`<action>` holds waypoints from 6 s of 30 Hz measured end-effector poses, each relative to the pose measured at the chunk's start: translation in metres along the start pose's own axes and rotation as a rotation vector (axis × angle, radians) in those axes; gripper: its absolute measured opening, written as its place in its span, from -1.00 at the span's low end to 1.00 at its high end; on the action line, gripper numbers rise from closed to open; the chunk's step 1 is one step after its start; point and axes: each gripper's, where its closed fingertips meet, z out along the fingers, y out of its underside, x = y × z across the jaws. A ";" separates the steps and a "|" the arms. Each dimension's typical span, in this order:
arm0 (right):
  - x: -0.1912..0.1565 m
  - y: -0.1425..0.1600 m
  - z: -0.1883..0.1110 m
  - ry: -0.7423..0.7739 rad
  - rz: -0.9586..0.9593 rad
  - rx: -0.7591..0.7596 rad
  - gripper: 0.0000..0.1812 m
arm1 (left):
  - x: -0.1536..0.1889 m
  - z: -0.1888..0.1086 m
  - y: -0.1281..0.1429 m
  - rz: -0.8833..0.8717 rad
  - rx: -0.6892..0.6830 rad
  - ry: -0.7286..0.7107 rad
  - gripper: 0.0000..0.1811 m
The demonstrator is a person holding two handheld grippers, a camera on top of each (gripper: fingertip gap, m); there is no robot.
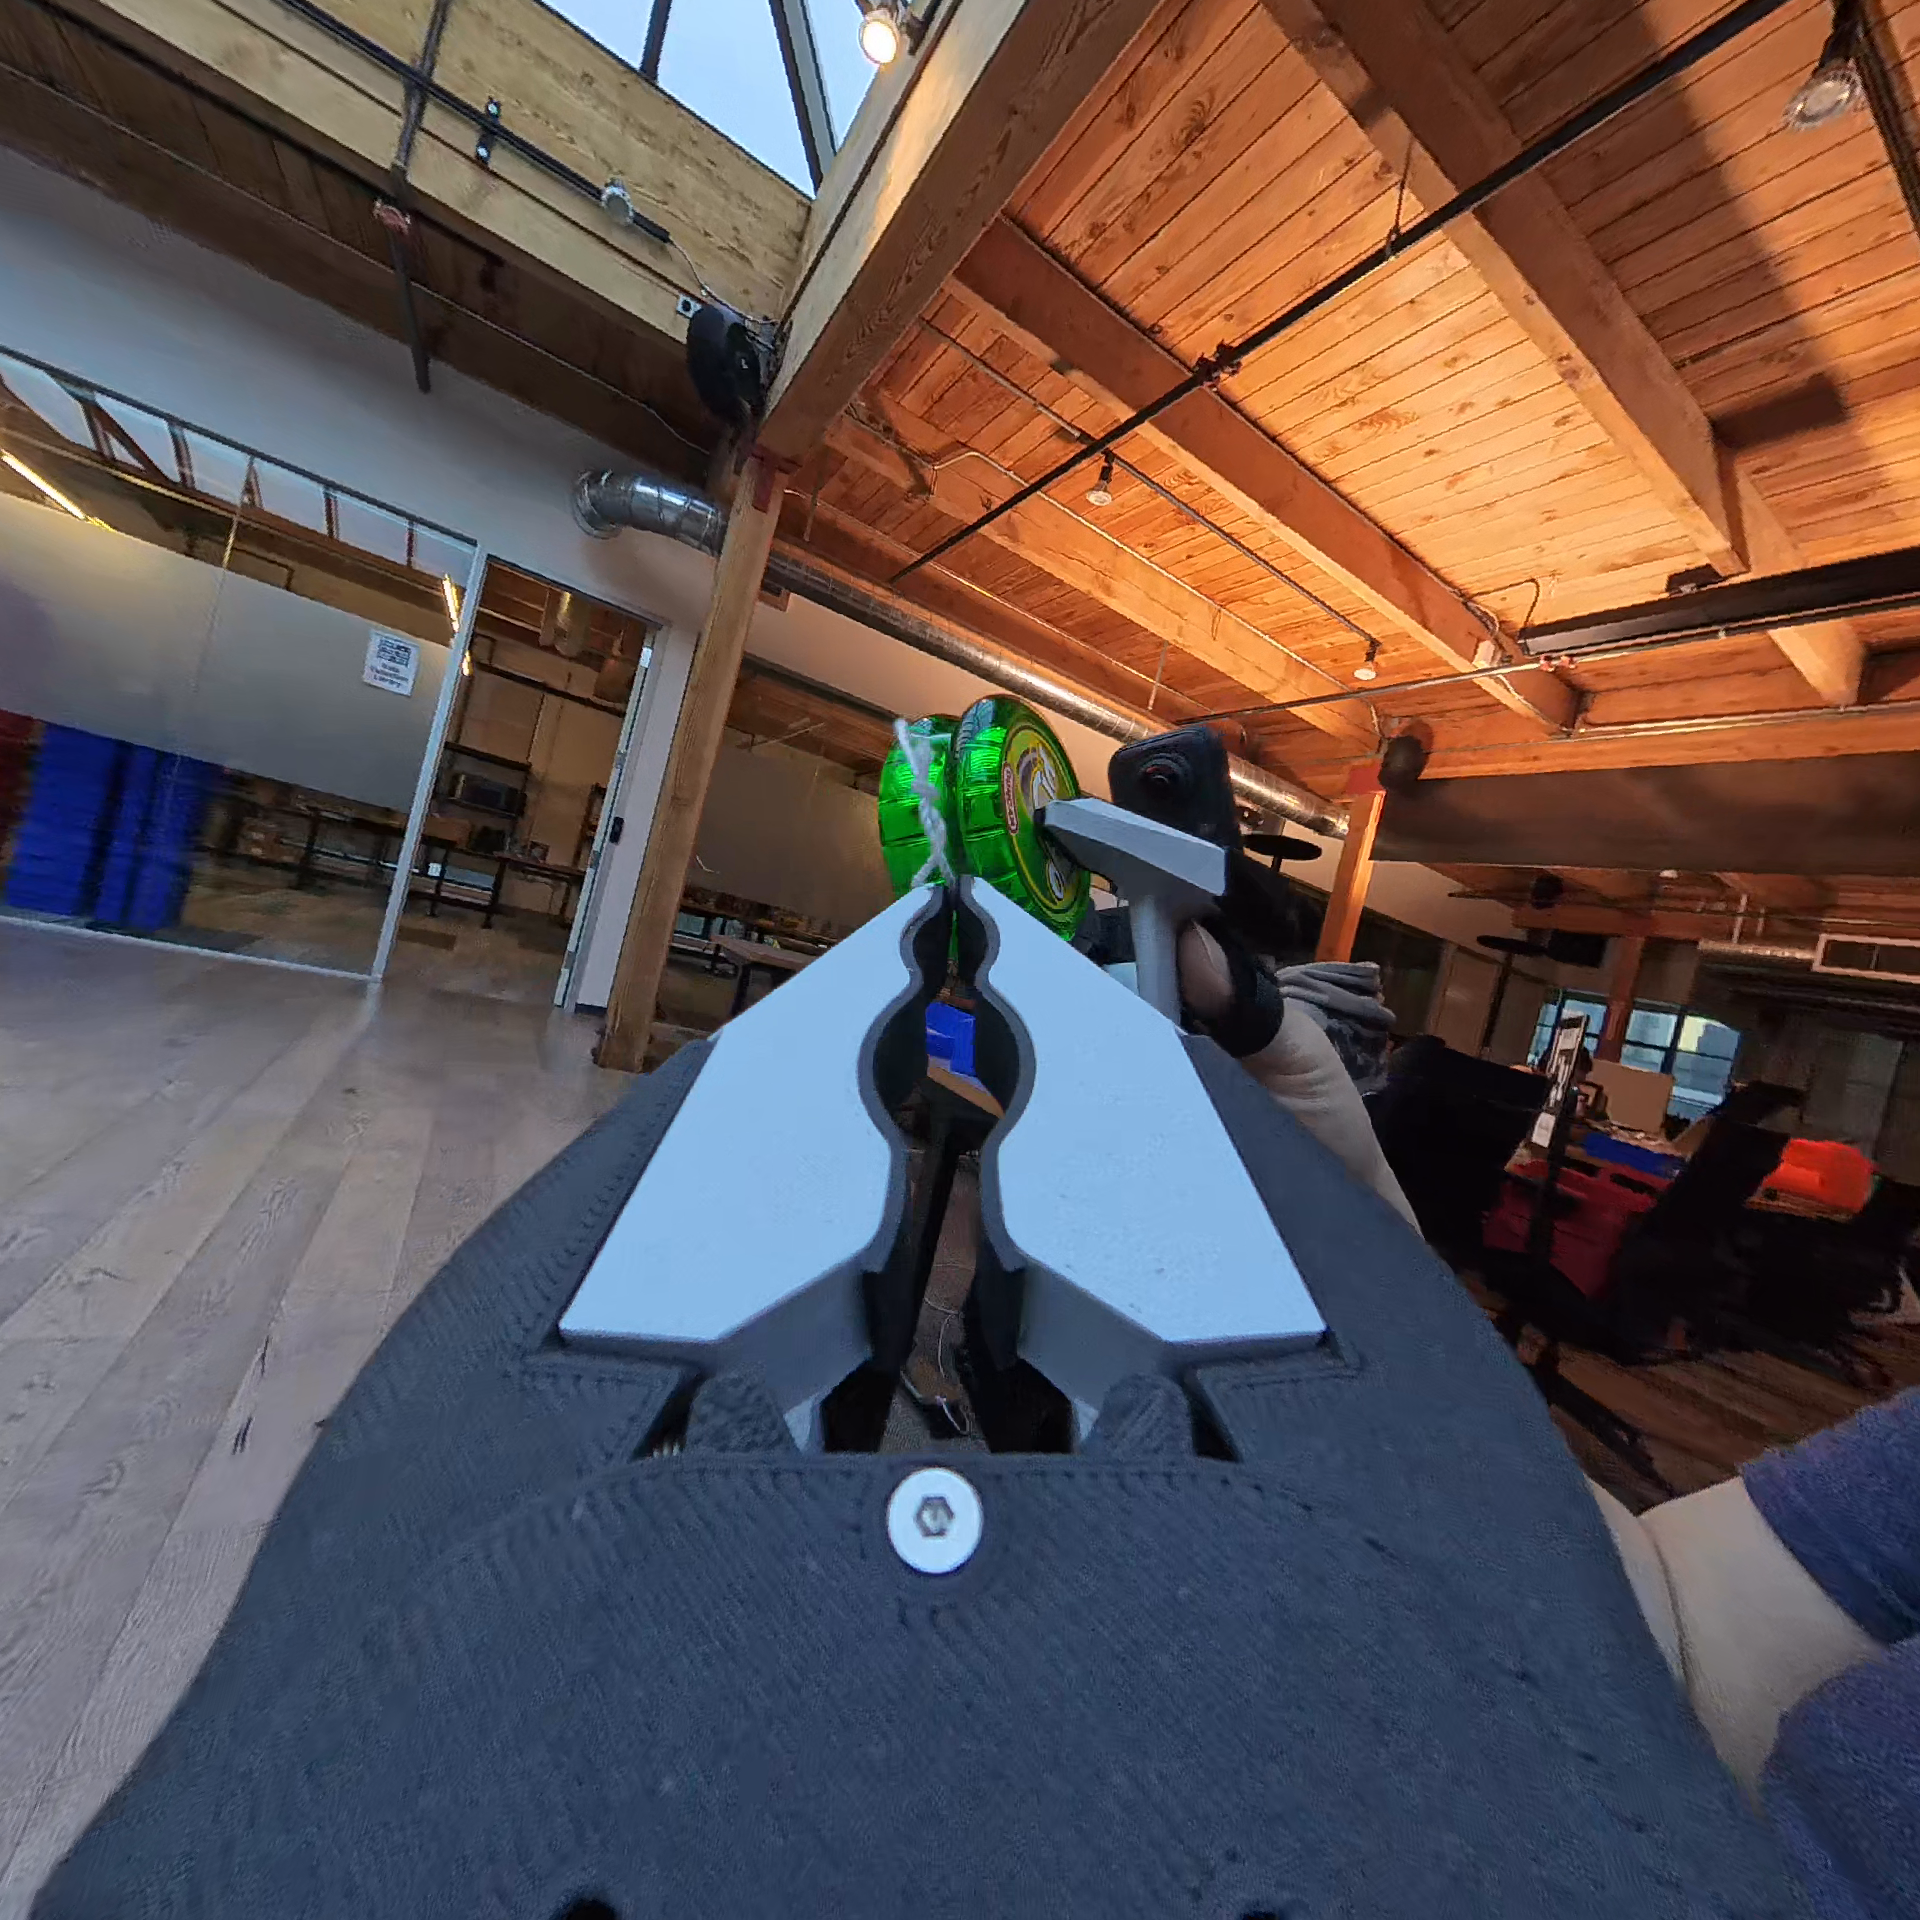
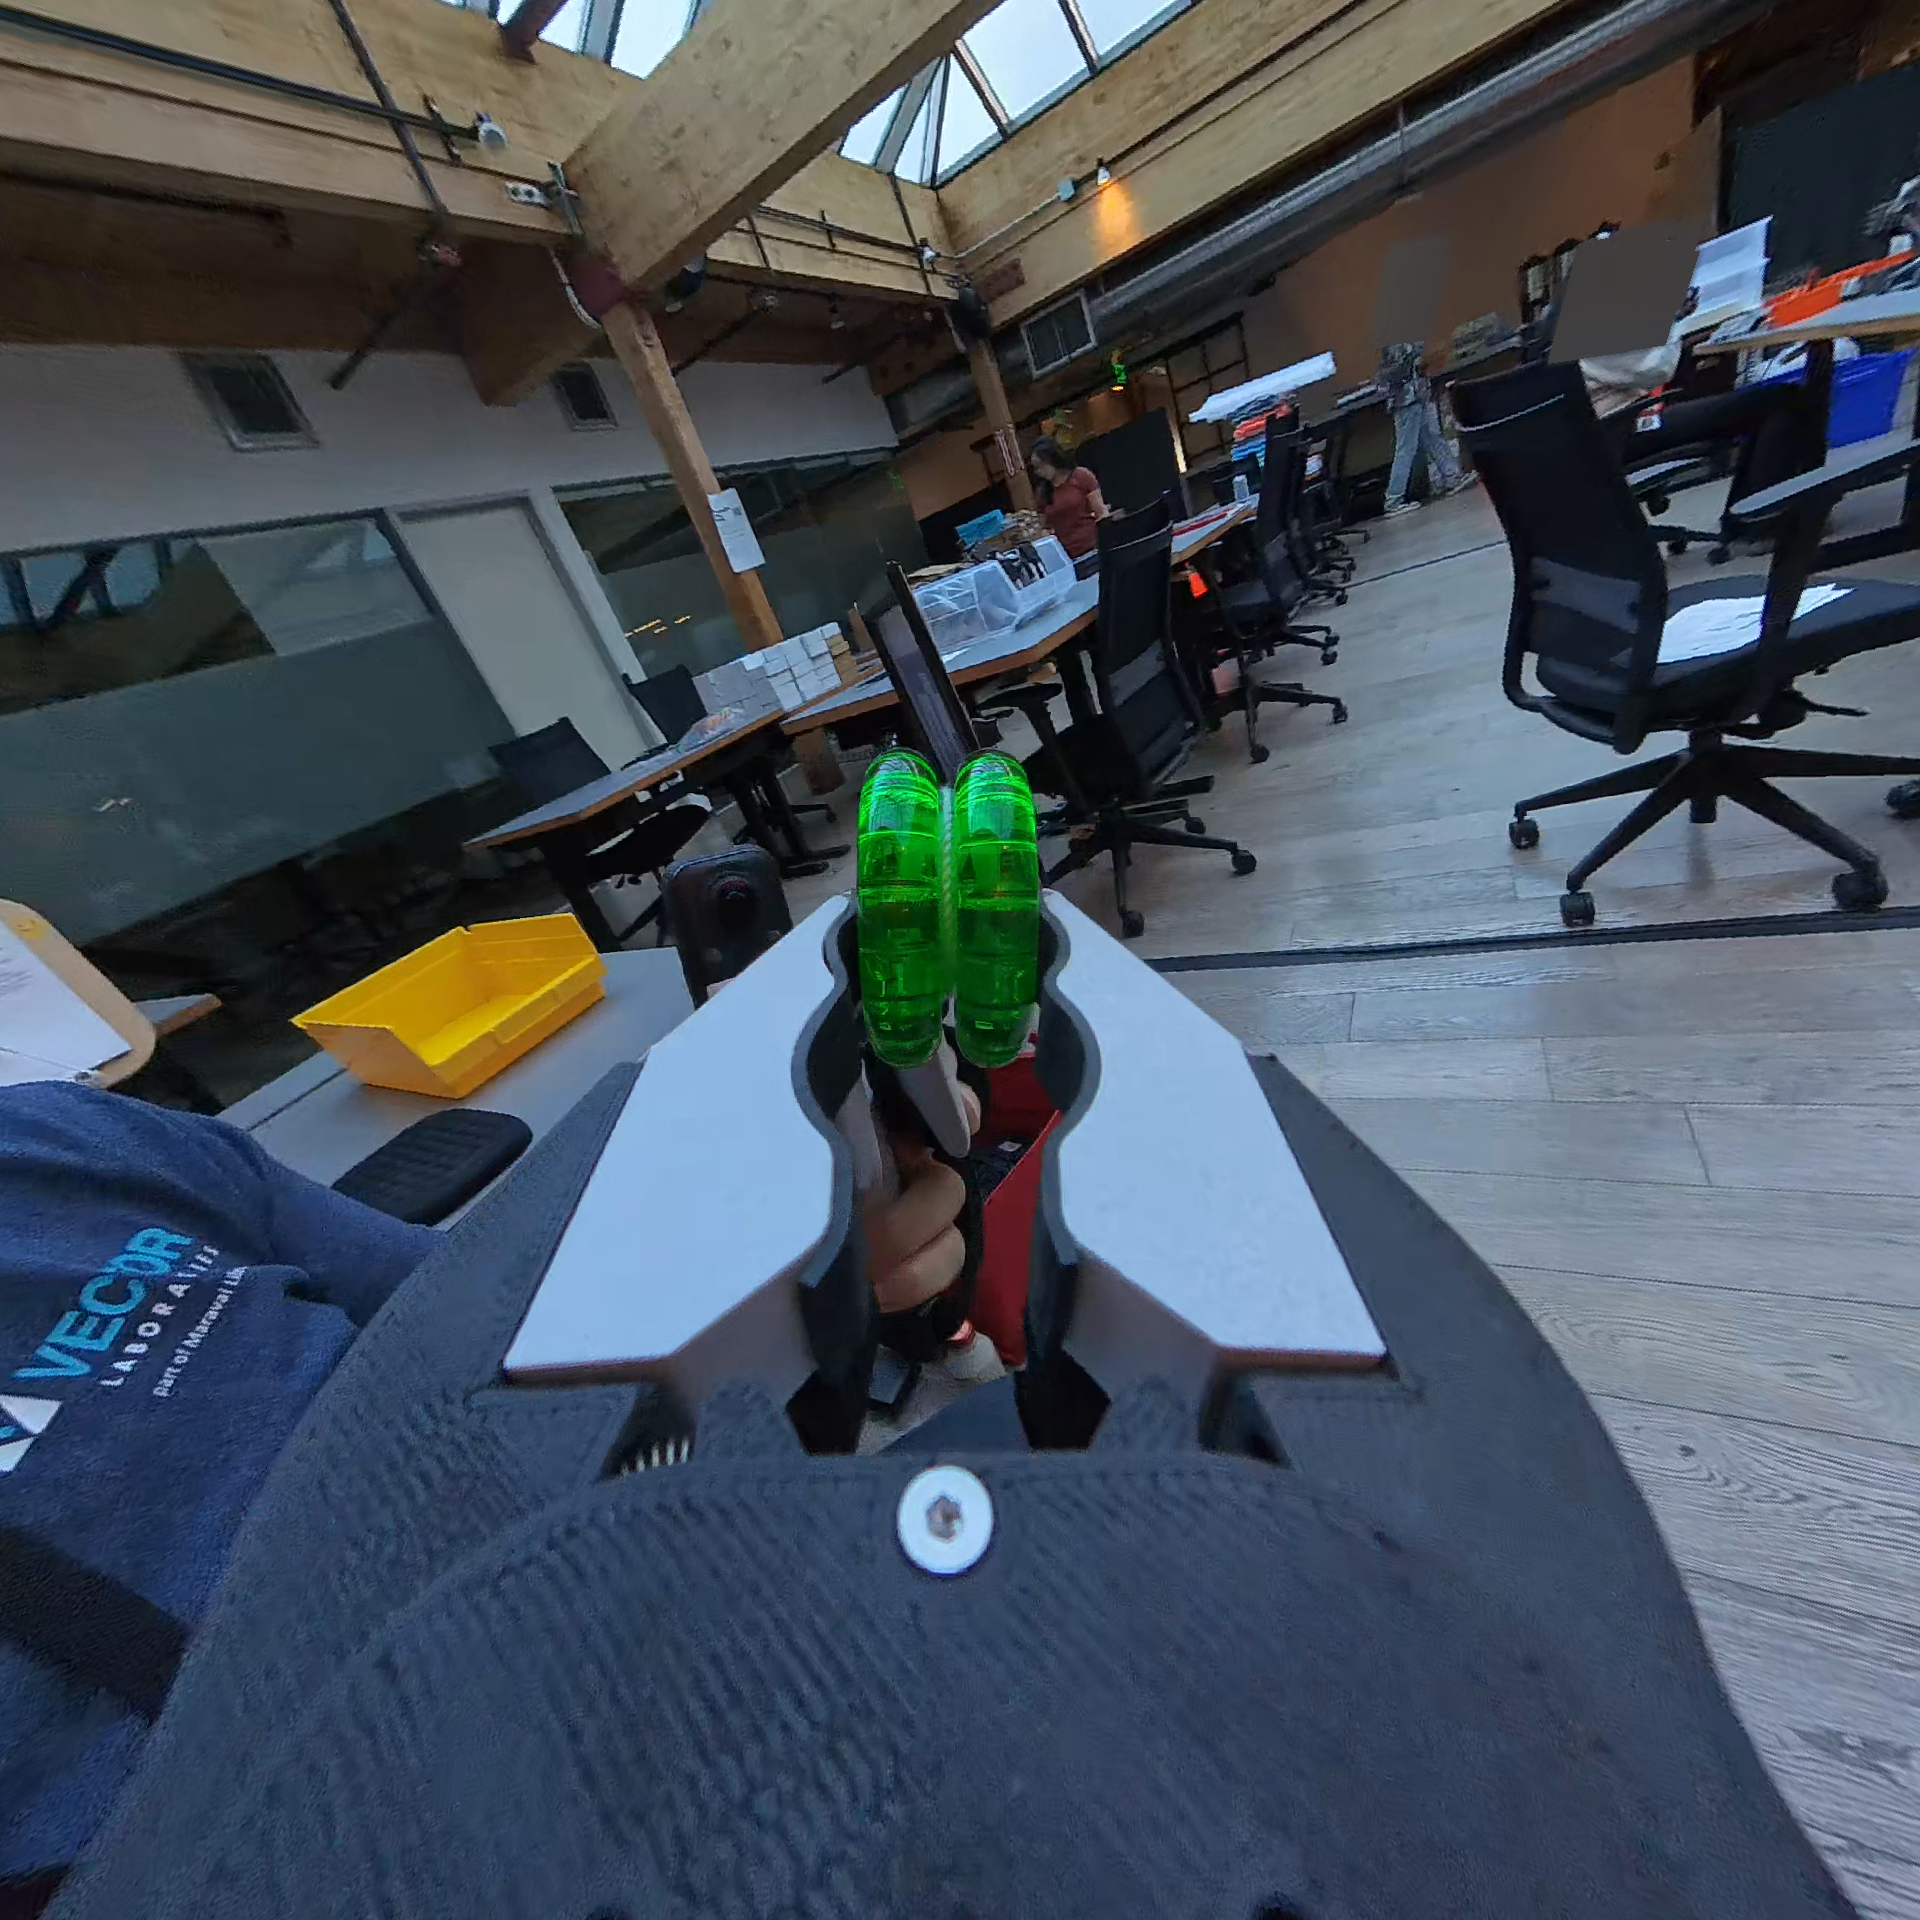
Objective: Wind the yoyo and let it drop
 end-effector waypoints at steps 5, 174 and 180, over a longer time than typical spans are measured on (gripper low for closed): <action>0.001 0.001 0.000 0.020 -0.059 -0.010 -0.71 | 0.007 0.002 0.005 0.040 -0.033 0.027 -1.00; 0.453 -0.522 -0.081 -0.809 1.367 1.453 -0.71 | -0.248 0.640 -0.160 -0.755 -0.726 0.454 -1.00; 0.424 -0.649 -0.079 -0.794 1.277 1.380 -0.70 | -0.233 0.731 -0.250 -0.670 -0.700 0.409 -1.00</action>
